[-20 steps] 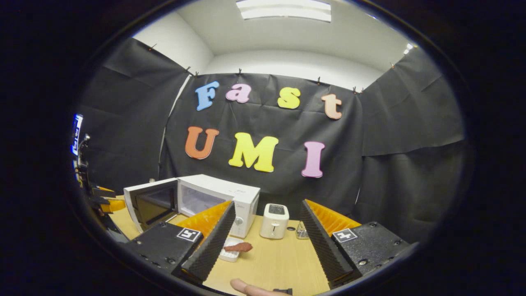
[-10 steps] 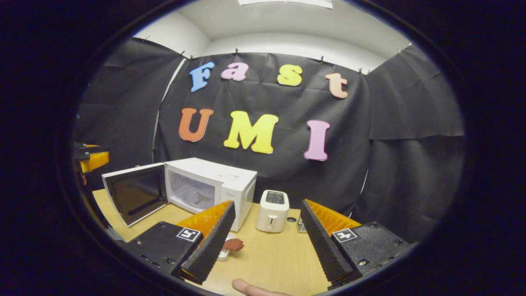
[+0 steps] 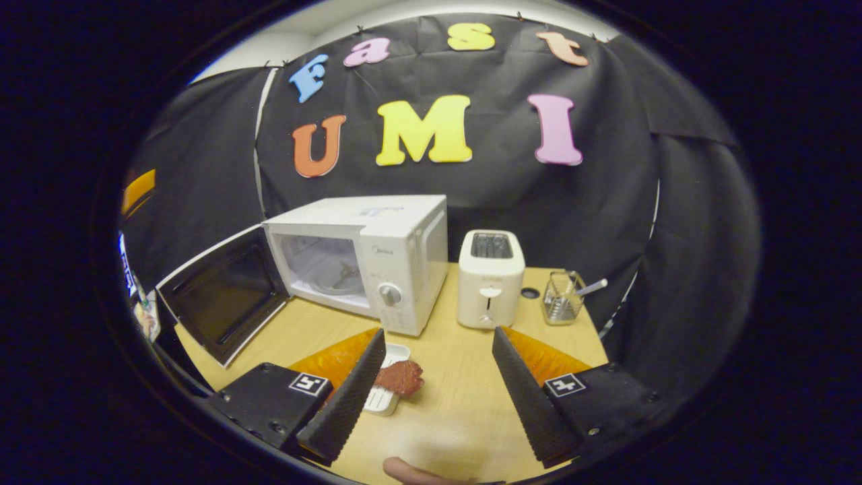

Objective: Open the microwave oven with the left hand, put the food in, and close the microwave oven.

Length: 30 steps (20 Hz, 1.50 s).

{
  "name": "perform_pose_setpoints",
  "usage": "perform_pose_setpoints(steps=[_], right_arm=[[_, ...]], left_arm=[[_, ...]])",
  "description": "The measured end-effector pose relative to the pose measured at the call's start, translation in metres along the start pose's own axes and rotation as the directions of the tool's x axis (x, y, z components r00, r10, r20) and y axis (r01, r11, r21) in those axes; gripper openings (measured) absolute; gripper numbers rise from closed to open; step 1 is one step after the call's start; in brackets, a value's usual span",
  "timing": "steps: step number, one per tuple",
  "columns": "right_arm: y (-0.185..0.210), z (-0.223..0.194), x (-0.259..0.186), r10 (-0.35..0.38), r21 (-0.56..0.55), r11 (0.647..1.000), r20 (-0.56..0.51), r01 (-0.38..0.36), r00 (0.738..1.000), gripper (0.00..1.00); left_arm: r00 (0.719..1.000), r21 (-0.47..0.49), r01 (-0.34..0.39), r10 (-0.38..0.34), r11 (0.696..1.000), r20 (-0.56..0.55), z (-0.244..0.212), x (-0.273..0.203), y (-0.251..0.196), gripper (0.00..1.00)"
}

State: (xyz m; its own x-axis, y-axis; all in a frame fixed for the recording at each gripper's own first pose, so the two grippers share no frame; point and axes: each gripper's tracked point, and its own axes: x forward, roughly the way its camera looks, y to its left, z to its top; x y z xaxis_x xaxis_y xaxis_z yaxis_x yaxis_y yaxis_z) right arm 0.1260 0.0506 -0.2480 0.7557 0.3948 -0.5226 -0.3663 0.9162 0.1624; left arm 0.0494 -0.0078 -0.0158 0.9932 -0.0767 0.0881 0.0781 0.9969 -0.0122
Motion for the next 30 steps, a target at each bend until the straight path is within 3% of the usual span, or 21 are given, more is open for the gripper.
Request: perform_pose_setpoints(steps=[1,3,8,9,10,11,12,14,15,16,18,23,30], right_arm=[[0.003,-0.007,0.010,0.045,0.064,0.997,-0.024,-0.043,0.999,1.00],[0.006,-0.024,0.029,0.119,0.166,0.981,-0.088,-0.104,0.989,0.94],[0.018,-0.069,0.059,0.280,0.329,0.924,-0.236,-0.195,0.931,0.92],[0.019,-0.073,0.064,0.296,0.351,0.915,-0.242,-0.201,0.924,0.77],[0.020,-0.076,0.068,0.310,0.367,0.907,-0.249,-0.206,0.918,0.87],[0.023,-0.079,0.070,0.327,0.384,0.898,-0.254,-0.215,0.910,0.81],[0.026,-0.081,0.073,0.345,0.399,0.888,-0.253,-0.228,0.904,0.66],[0.032,-0.088,0.080,0.382,0.443,0.863,-0.259,-0.242,0.887,0.53],[0.034,-0.090,0.079,0.409,0.490,0.836,-0.258,-0.246,0.875,0.37],[0.042,-0.095,0.074,0.427,0.511,0.822,-0.263,-0.250,0.865,0.20],[0.038,-0.088,0.072,0.409,0.470,0.845,-0.260,-0.256,0.875,0.12],[0.043,-0.068,0.046,0.296,0.307,0.926,-0.221,-0.222,0.929,0.12],[0.073,-0.045,0.011,0.147,0.037,0.989,-0.109,-0.144,0.983,0.11]], left_arm=[[1.000,-0.008,0.005,-0.005,1.000,-0.002,0.000,0.002,-0.002,0.93],[1.000,-0.014,0.011,-0.011,1.000,-0.001,-0.002,0.004,-0.007,0.93],[1.000,0.032,0.016,-0.016,0.999,0.001,-0.010,0.005,-0.017,0.93],[1.000,0.034,0.014,-0.014,0.999,-0.002,-0.013,0.005,-0.017,0.94],[1.000,0.032,0.011,-0.011,0.999,-0.005,-0.016,0.005,-0.017,0.94],[1.000,0.028,0.014,-0.014,1.000,-0.015,-0.020,0.006,-0.018,0.95],[0.999,0.024,0.018,-0.018,1.000,-0.029,-0.026,0.007,-0.020,0.87],[0.998,0.027,0.021,-0.020,0.999,-0.058,-0.038,0.009,-0.021,0.88],[0.997,0.033,0.016,-0.014,0.999,-0.072,-0.044,0.009,-0.018,0.96],[0.997,0.036,0.015,-0.012,0.999,-0.081,-0.048,0.008,-0.017,0.96],[0.995,0.032,0.014,-0.011,0.999,-0.096,-0.054,0.006,-0.015,0.96],[0.996,0.013,0.015,-0.014,1.000,-0.090,-0.053,-0.002,-0.005,0.96],[0.997,-0.011,0.024,-0.025,1.000,-0.076,-0.052,-0.018,0.008,0.96]])
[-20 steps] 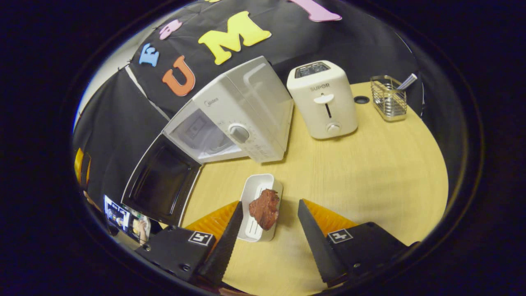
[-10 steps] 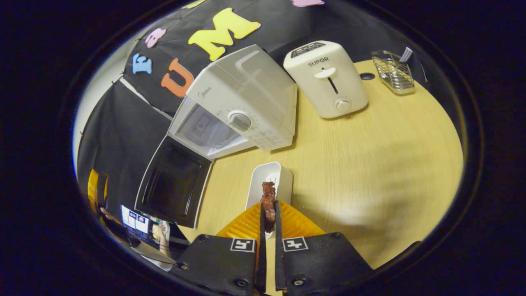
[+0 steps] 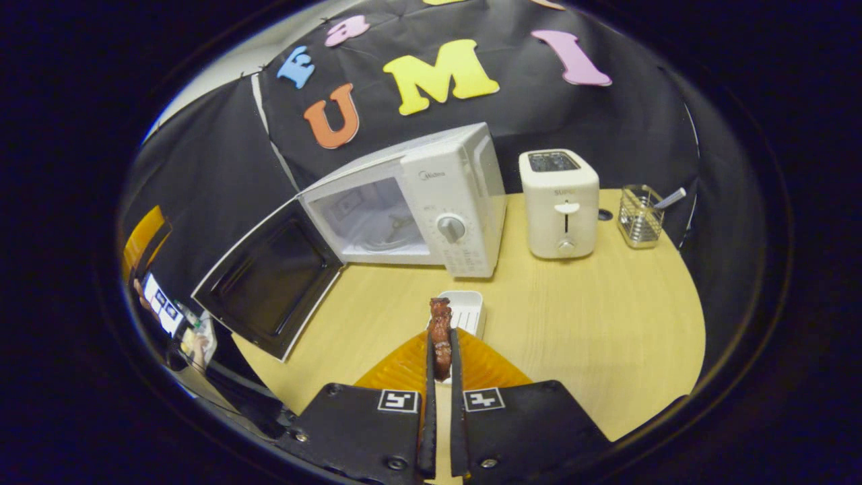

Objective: Open the microwave oven with the left hand, put the food in, and close the microwave oven.

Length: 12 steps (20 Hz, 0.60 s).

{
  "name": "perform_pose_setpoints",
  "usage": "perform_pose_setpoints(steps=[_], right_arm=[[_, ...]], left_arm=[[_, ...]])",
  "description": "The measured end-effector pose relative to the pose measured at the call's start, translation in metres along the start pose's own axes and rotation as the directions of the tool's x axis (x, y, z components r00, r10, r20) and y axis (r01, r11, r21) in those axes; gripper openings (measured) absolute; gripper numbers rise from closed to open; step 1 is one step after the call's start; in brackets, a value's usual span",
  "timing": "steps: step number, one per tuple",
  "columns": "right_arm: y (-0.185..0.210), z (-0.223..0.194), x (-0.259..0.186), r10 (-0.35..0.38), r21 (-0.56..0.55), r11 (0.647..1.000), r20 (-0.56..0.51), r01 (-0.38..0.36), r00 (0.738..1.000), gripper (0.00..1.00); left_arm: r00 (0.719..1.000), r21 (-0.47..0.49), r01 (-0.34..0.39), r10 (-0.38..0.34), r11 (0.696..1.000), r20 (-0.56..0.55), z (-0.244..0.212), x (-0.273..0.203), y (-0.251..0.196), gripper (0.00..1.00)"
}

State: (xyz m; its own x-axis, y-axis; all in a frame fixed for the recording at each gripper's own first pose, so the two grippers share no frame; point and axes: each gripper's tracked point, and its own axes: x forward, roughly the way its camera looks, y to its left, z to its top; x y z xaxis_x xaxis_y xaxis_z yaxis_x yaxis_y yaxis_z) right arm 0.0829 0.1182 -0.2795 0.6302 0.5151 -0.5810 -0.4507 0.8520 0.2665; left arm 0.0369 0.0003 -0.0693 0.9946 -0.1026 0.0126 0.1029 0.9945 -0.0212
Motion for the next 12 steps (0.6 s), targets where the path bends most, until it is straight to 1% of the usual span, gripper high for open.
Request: perform_pose_setpoints(steps=[3,7,9,12], right_arm=[[0.013,0.007,-0.010,-0.073,-0.102,0.992,0.068,0.080,0.995,0.11],[0.037,0.025,-0.027,-0.127,-0.196,0.967,0.186,0.163,0.974,0.11],[0.049,0.035,-0.026,-0.135,-0.221,0.957,0.237,0.189,0.962,0.11],[0.066,0.043,-0.015,-0.128,-0.249,0.948,0.270,0.197,0.954,0.11]], left_arm=[[1.000,-0.001,0.003,-0.003,1.000,-0.005,-0.006,-0.007,0.007,0.96],[1.000,-0.006,0.000,0.000,1.000,-0.026,-0.017,-0.014,0.020,0.96],[1.000,-0.006,-0.003,0.003,1.000,-0.031,-0.021,-0.016,0.026,0.96],[1.000,-0.013,0.004,-0.004,1.000,-0.028,-0.023,-0.019,0.032,0.96]])
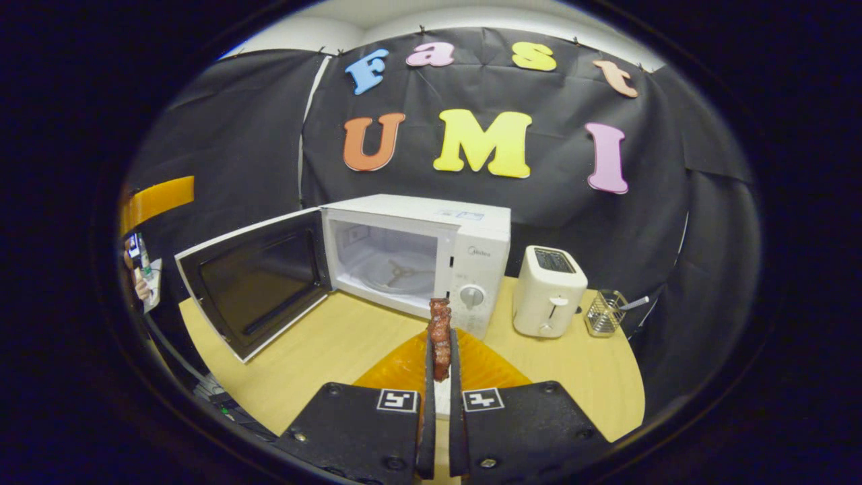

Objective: Open the microwave oven with the left hand, put the food in, and close the microwave oven.

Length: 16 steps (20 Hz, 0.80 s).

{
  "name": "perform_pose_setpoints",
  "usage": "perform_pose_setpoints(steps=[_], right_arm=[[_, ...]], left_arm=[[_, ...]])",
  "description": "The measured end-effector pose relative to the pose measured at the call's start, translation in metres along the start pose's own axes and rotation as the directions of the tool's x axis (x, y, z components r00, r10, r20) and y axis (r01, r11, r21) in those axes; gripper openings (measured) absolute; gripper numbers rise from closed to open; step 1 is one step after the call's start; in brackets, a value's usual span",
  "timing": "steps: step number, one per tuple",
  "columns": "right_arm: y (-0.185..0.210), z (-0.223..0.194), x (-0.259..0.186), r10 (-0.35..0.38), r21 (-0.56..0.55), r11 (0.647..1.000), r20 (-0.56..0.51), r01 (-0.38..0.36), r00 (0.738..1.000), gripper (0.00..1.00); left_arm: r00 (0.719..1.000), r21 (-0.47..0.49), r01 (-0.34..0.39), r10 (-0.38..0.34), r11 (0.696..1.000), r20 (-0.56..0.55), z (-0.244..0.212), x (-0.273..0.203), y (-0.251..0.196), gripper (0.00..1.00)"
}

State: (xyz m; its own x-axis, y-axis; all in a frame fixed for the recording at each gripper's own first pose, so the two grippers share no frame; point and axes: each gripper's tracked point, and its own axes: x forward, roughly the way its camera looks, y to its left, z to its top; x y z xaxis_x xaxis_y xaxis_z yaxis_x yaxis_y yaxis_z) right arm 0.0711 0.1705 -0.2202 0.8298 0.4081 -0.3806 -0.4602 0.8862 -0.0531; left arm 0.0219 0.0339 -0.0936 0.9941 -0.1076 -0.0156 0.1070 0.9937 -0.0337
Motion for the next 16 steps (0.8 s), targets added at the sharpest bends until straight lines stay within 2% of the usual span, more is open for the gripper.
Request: perform_pose_setpoints(steps=[3,5,10,16], right_arm=[[0.019,0.005,0.018,-0.002,-0.007,1.000,0.020,0.002,1.000,0.12],[0.031,0.008,0.037,-0.010,0.029,1.000,0.032,0.009,0.999,0.12],[0.050,0.026,0.093,-0.078,0.116,0.991,0.098,0.066,0.992,0.12],[0.089,0.039,0.164,-0.091,0.212,0.975,0.127,0.063,0.988,0.12]], left_arm=[[1.000,-0.013,0.023,-0.023,1.000,-0.006,-0.009,-0.001,0.001,0.96],[1.000,-0.021,0.027,-0.027,0.999,-0.014,-0.014,-0.001,0.006,0.96],[0.999,-0.022,-0.002,0.001,1.000,-0.040,-0.025,-0.007,0.027,0.97],[0.999,-0.016,-0.012,0.011,1.000,-0.037,-0.033,-0.016,0.042,0.96]])
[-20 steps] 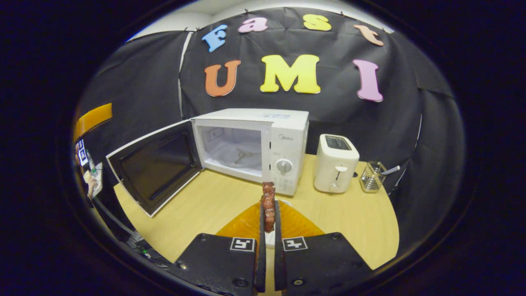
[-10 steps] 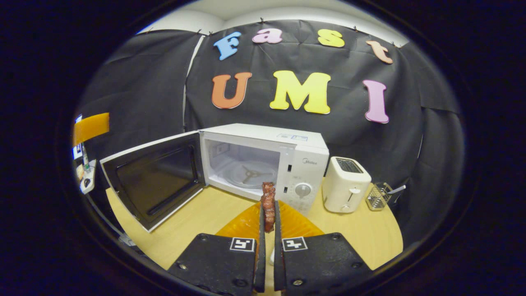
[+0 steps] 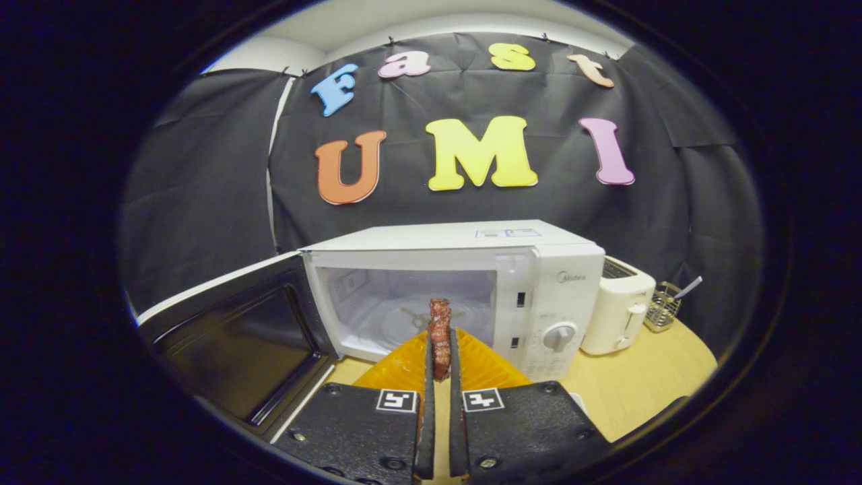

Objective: Open the microwave oven with the left hand, put the food in, and close the microwave oven.

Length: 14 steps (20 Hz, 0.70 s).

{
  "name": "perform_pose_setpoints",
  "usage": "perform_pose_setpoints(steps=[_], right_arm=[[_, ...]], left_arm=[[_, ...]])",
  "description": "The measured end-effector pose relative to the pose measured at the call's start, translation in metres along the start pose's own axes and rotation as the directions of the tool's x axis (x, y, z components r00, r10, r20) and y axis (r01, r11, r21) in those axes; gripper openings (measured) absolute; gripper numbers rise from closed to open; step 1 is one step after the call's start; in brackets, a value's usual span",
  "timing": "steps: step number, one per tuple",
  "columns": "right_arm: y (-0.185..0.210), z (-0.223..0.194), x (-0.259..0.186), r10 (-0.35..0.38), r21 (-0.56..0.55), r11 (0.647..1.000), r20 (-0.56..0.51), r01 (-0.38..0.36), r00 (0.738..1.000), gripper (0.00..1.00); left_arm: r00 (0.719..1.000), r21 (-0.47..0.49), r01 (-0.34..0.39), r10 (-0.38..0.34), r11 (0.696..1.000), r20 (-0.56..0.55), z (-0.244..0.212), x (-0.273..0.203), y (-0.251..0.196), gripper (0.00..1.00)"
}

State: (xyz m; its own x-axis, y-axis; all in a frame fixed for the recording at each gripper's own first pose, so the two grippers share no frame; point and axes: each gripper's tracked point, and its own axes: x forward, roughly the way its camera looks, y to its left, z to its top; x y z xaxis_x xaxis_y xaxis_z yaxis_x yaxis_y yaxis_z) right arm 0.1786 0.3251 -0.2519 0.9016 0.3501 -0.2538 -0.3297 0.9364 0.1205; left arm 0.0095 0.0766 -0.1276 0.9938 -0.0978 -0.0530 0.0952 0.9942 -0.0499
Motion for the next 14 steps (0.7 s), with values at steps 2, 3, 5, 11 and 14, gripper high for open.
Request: perform_pose_setpoints(steps=[2,3,5,11,14], right_arm=[[0.019,-0.008,0.026,0.026,0.072,0.997,-0.016,-0.025,1.000,0.12],[0.028,-0.011,0.040,0.049,0.134,0.990,-0.024,-0.045,0.999,0.12],[0.045,-0.010,0.064,0.082,0.287,0.955,-0.020,-0.073,0.996,0.12],[0.045,0.006,0.124,-0.053,0.566,0.824,0.086,-0.005,0.995,0.12],[0.041,-0.001,0.154,-0.105,0.611,0.790,0.058,0.048,0.993,0.12]], left_arm=[[1.000,-0.020,-0.002,0.002,1.000,-0.006,-0.002,-0.001,0.005,0.96],[1.000,-0.024,-0.005,0.005,1.000,-0.009,-0.004,-0.002,0.009,0.96],[1.000,-0.021,-0.024,0.024,0.999,-0.011,-0.006,-0.001,0.018,0.96],[0.997,-0.023,-0.067,0.066,0.997,-0.034,-0.018,0.004,0.037,0.96],[0.995,-0.019,-0.087,0.086,0.996,-0.056,-0.025,0.007,0.043,0.96]])
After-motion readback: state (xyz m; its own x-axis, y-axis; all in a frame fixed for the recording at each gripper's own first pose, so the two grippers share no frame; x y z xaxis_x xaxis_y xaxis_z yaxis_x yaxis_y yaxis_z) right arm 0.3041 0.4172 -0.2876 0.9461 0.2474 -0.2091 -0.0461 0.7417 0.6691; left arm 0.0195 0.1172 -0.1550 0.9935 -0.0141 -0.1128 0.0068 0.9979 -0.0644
